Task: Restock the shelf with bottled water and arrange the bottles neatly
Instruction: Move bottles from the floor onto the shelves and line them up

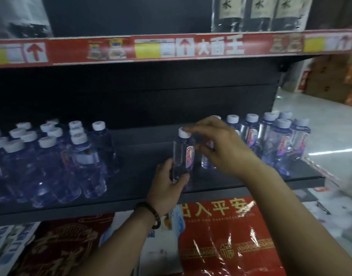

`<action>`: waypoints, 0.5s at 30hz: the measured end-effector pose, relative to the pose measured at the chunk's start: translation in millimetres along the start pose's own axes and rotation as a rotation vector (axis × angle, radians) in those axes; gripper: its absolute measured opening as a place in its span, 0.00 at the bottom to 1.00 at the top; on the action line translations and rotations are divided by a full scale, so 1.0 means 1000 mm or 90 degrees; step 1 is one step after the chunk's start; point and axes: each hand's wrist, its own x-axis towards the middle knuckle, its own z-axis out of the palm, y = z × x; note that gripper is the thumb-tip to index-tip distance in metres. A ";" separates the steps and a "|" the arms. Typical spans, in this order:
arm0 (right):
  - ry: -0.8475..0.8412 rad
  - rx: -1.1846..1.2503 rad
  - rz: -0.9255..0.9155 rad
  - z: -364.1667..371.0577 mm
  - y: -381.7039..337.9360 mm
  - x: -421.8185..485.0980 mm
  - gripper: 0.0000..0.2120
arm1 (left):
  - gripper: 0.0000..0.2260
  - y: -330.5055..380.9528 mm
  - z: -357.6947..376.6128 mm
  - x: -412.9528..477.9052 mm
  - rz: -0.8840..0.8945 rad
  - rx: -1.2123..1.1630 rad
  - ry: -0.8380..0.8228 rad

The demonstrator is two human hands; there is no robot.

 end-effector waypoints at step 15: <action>0.129 -0.119 0.156 0.019 0.060 -0.142 0.19 | 0.13 0.035 0.122 0.027 0.011 -0.113 -0.005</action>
